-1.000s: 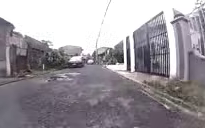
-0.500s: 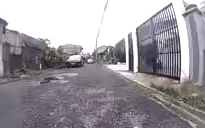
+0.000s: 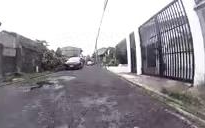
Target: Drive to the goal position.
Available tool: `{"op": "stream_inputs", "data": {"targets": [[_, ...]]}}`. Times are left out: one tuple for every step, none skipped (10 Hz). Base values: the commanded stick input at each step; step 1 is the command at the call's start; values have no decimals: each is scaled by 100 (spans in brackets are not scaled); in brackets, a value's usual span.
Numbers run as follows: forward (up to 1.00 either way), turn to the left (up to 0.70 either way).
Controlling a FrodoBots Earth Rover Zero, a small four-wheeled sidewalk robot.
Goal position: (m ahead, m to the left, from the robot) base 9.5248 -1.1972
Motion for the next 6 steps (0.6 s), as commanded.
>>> {"op": "stream_inputs", "data": {"targets": [[100,0],[100,0],[100,0],[100,0],[100,0],[100,0]]}}
